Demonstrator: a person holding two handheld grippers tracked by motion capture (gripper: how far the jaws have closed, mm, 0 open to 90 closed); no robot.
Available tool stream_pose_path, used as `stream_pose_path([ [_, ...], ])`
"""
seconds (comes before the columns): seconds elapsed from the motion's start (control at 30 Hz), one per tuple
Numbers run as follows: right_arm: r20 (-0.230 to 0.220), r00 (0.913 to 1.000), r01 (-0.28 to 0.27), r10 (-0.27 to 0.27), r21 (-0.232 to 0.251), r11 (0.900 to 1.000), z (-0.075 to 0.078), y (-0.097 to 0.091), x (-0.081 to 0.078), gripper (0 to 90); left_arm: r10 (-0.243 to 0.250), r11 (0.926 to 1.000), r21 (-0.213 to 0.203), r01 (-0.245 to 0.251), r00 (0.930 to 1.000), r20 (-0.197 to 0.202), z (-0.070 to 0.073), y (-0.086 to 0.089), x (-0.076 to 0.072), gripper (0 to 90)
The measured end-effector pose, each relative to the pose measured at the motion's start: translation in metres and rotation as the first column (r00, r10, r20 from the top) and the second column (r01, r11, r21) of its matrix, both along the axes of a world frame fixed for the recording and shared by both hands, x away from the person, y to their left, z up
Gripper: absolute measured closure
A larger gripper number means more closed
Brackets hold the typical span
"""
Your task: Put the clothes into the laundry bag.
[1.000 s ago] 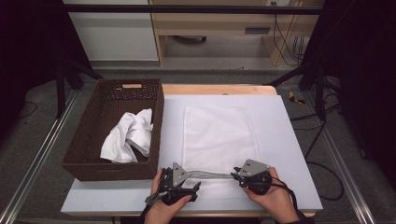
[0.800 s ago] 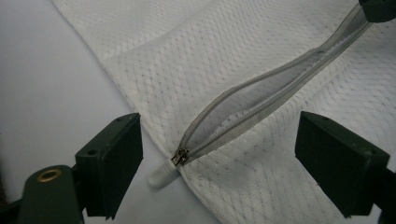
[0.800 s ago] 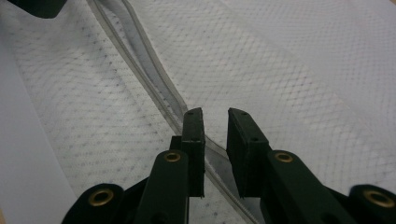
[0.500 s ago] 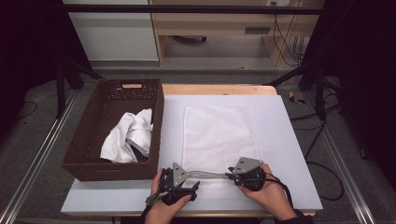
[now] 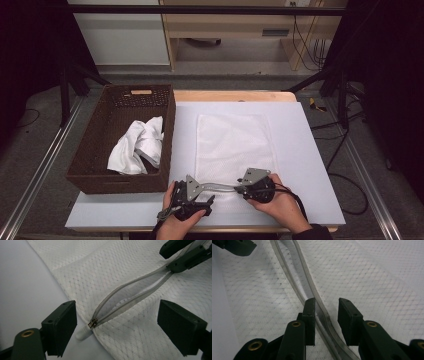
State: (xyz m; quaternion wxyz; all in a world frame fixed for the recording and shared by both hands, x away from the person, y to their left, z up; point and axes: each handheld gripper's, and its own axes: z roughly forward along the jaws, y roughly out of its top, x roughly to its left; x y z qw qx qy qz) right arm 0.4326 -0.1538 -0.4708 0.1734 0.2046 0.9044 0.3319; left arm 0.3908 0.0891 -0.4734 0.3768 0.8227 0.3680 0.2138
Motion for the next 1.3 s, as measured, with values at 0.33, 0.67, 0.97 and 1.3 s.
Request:
stream_pose_path([
  [0.33, 0.001, 1.0, -0.001, 0.001, -0.011, 0.9999, -0.001, 0.004, 0.004, 69.9, 0.0, 1.0, -0.002, 0.0, 1.0, 0.002, 0.001, 0.0, -0.001, 16.5],
  [0.67, -0.002, 1.0, 0.007, -0.007, -0.022, 0.9997, -0.001, 0.005, 0.007, 80.7, -0.001, 1.0, -0.002, 0.001, 1.0, 0.003, 0.001, -0.001, -0.001, 16.5],
  [0.97, -0.004, 0.9999, 0.012, -0.012, -0.019, 0.9998, 0.001, 0.006, 0.01, 89.7, 0.001, 1.0, -0.002, -0.001, 1.0, 0.001, 0.001, -0.001, -0.001, 16.5],
  [1.3, 0.015, 0.999, 0.041, -0.041, 0.007, 0.9991, 0.016, 0.009, 0.018, 89.9, 0.01, 0.9999, -0.011, -0.01, 1.0, 0.001, 0.001, 0.0, -0.001, 16.2],
])
